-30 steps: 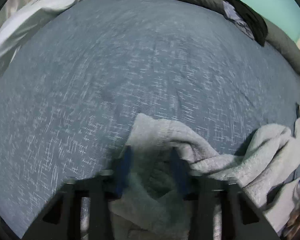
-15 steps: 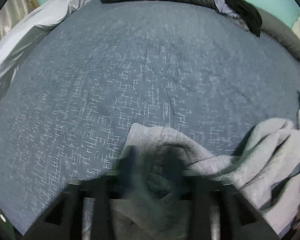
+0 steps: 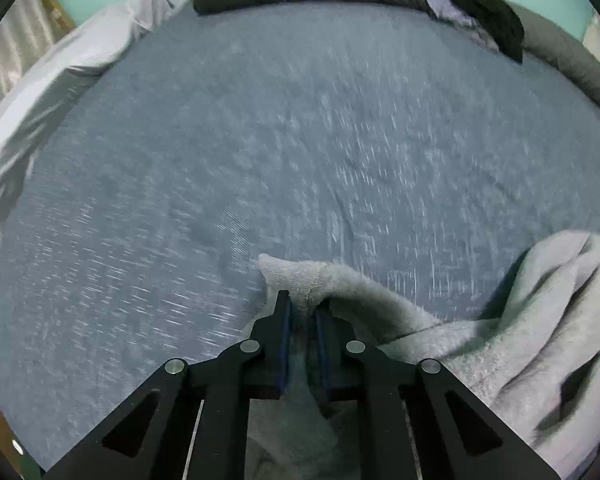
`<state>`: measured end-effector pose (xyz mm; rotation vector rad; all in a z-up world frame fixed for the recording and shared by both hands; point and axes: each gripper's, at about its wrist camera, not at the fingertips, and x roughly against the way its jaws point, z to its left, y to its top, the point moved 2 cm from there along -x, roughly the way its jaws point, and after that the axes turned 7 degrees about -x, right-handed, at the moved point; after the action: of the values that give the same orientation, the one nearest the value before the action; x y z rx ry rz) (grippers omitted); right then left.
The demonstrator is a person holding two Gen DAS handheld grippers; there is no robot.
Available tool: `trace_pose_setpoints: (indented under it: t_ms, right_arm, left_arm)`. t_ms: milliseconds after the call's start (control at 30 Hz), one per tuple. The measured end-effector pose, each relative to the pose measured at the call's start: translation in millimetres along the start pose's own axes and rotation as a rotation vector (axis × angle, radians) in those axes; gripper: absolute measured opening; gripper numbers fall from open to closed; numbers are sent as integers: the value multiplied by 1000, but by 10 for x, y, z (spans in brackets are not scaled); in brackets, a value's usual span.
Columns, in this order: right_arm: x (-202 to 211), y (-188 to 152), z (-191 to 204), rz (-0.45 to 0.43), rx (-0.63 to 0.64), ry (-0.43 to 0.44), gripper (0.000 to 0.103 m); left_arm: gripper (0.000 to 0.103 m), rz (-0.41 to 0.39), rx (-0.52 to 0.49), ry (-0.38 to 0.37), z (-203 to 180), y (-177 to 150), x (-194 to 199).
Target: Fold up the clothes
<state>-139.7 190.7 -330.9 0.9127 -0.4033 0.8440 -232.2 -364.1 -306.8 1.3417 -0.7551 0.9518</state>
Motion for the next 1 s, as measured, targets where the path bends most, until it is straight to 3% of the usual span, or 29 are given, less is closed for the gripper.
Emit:
trace_pose_setpoints:
  t_ms: [200, 433, 533, 600, 633, 700, 800, 1000]
  right_arm:
    - [14, 6, 21, -5, 11, 6, 49]
    - [16, 16, 20, -6, 14, 12, 49]
    - [22, 6, 18, -7, 19, 13, 49]
    - [22, 7, 25, -6, 20, 19, 49]
    - [32, 10, 31, -8, 20, 24, 49]
    - [60, 18, 47, -15, 25, 33, 49]
    - [105, 42, 55, -30, 27, 43, 56]
    - [200, 131, -16, -56, -1, 43, 57]
  left_arm:
    - [10, -160, 147, 16, 383, 246, 548]
    - [10, -296, 314, 77, 769, 562, 808]
    - [15, -243, 376, 82, 832, 734, 581]
    - [18, -150, 397, 28, 835, 664, 345]
    - [30, -137, 396, 32, 808, 625, 284]
    - [36, -132, 376, 36, 707, 513, 199]
    - [37, -148, 371, 3, 584, 309, 177]
    - [43, -200, 328, -34, 181, -245, 274]
